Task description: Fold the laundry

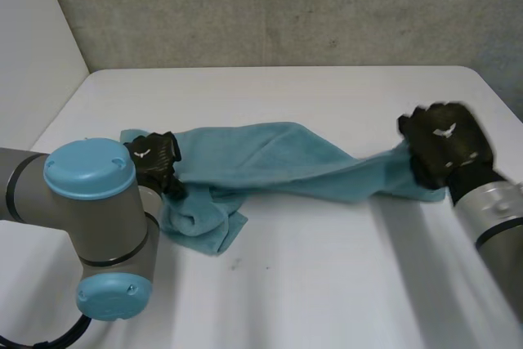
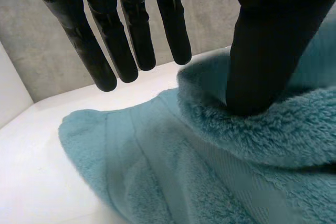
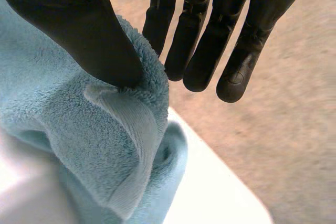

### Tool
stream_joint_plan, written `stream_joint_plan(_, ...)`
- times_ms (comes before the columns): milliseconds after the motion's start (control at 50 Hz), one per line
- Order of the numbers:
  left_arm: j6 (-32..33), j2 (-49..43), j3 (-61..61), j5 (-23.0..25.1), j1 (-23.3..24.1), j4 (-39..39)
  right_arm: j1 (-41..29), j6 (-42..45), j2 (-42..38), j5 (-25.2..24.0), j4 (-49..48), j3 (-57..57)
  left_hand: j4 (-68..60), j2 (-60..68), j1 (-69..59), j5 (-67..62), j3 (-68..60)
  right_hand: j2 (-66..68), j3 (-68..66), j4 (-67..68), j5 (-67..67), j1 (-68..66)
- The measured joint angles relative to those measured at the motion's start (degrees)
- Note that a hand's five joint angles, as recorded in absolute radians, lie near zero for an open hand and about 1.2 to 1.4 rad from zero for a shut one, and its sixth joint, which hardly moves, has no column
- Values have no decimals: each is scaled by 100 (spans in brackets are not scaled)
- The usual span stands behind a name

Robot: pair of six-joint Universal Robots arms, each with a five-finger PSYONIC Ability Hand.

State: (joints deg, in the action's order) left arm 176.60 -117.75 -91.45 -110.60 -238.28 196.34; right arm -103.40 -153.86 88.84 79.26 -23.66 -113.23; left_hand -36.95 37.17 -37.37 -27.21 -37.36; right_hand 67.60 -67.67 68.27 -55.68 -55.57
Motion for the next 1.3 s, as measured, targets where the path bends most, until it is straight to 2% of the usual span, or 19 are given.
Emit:
stream_joint_plan(160,-301,-73,65,468,22,-30,447,24,840,-360,648,94,-16,8,-7,-9,0,0,-5,0,-14,0)
stream_joint_plan(260,-676,24,97,615,57,-110,824,126,1060,-502,886,152,-26,9,-8,-9,0,0,-5,1,-14,0)
stream_joint_plan(400,-849,236,140,665,93,-246,1356,331,1119,-647,1000,158,-79,52,-8,-55,-12,0,-5,1,-14,0)
stream_joint_plan(440,-850,236,188,688,106,-282,1493,395,1111,-745,1016,143,-603,588,-627,-531,-544,0,-5,1,-15,0)
stream_joint_plan(520,-816,26,305,700,115,-301,1571,434,1089,-852,1018,127,-603,588,-627,-531,-544,0,-5,1,-14,0)
stream_joint_plan(540,-795,-87,358,696,116,-305,1580,441,1071,-885,1016,127,-1860,1898,-1967,-1763,-1866,0,-5,1,-14,0)
stream_joint_plan(560,-760,-192,408,691,115,-306,1582,446,1052,-903,1014,130,-2659,2679,-2658,-2534,-2597,0,-5,1,-15,0)
stream_joint_plan(620,-651,-366,504,680,110,-299,1578,468,952,-928,1009,150,-2960,2965,-2700,-2754,-2893,0,-5,1,-15,0)
stream_joint_plan(720,-156,-619,771,681,52,-200,1535,641,337,-932,980,338,-3126,3128,-2700,-2774,-3074,0,-5,1,-15,0)
stream_joint_plan(860,547,-610,1415,725,-96,371,1388,942,-819,-756,930,1393,-3128,3134,-2700,-2774,-3080,6,-11,1,-15,0)
stream_joint_plan(940,859,-523,1786,789,-221,710,1180,869,-1173,-537,884,2162,-3129,3136,-2700,-2774,-3081,11,-19,2,-15,0)
stream_joint_plan(960,1049,-411,2037,865,-319,952,1017,746,-1310,-341,804,2705,-3130,3139,-2700,-2774,-3086,17,-28,5,-15,0)
stream_joint_plan(1000,1252,-262,2310,974,-438,1231,920,660,-1376,-223,738,3010,-3138,3141,-2700,-2774,-3091,33,-35,10,-15,0)
stream_joint_plan(1040,1429,-62,2570,1104,-570,1586,584,274,-1507,230,332,4109,-3149,3142,-2700,-2774,-3091,33,-35,10,-15,0)
stream_joint_plan(1100,1512,270,2750,1242,-722,2155,456,-91,-1408,466,-272,4587,-3153,3147,-2700,-2774,-3100,33,-35,10,-15,0)
stream_joint_plan(1200,1525,753,2716,1416,-938,2796,413,-657,-1023,585,-987,4533,-3153,3148,-2700,-2774,-3100,33,-35,11,-15,0)
stream_joint_plan(1300,1476,953,2321,1550,-1072,2605,421,-932,-679,492,-1114,3876,-3153,3148,-2700,-2774,-3099,33,-35,10,-15,0)
